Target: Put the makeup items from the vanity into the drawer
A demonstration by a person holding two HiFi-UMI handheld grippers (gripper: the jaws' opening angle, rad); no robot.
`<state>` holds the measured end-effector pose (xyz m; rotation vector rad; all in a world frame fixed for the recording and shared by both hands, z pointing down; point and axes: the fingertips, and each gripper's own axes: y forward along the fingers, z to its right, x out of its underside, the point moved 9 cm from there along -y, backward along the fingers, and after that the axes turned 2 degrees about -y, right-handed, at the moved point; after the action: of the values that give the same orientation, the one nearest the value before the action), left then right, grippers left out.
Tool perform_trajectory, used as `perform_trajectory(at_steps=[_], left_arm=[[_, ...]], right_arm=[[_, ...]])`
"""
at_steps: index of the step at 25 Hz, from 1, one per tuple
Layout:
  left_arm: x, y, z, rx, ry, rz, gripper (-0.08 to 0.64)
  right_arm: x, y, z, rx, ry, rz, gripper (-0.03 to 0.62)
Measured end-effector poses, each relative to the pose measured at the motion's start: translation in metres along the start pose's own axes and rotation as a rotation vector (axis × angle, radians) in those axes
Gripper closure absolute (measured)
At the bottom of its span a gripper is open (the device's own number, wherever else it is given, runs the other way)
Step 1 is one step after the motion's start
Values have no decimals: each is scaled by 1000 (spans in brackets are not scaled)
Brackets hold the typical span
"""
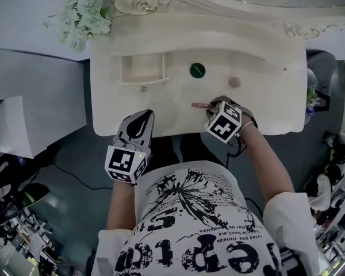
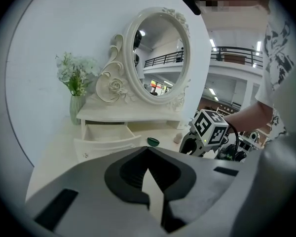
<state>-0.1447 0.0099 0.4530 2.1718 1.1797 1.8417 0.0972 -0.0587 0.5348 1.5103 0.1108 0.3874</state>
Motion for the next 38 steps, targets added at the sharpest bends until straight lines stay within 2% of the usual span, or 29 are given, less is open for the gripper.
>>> perform_trajectory(at_steps=[4, 5, 6, 10, 14, 18, 22, 25, 33, 38], left_arm=[[-1, 0, -2, -16, -8, -5, 555], [-2, 0, -3, -18, -10, -4, 555], [-4, 0, -4, -17, -15, -1, 555], [-15, 2, -12, -7, -42, 35, 555], [-25, 1, -20, -21, -28, 61, 555], [-34, -3, -25, -26, -27, 86, 555], [-44, -11, -33, -46, -2, 101, 555], [-51, -23, -43, -72, 18, 124, 555], [-57, -62, -75, -128, 11, 160, 555], [-54, -76, -91, -161, 5, 150, 555]], right_arm=[[0, -1, 3, -9, -11, -5, 484], [1, -1, 3, -3, -15, 3, 528], [1, -1, 4, 1, -17, 10, 537], [1, -3, 6, 4, -12, 11, 537], [-11, -23, 13, 25, 33, 75, 537], [-42, -55, 21, 62, 61, 177, 537], [-83, -85, 27, 111, 56, 279, 537], [-116, -97, 27, 133, 31, 318, 537], [-196, -83, 27, 121, -39, 281, 537], [-229, -59, 28, 108, -72, 222, 537]])
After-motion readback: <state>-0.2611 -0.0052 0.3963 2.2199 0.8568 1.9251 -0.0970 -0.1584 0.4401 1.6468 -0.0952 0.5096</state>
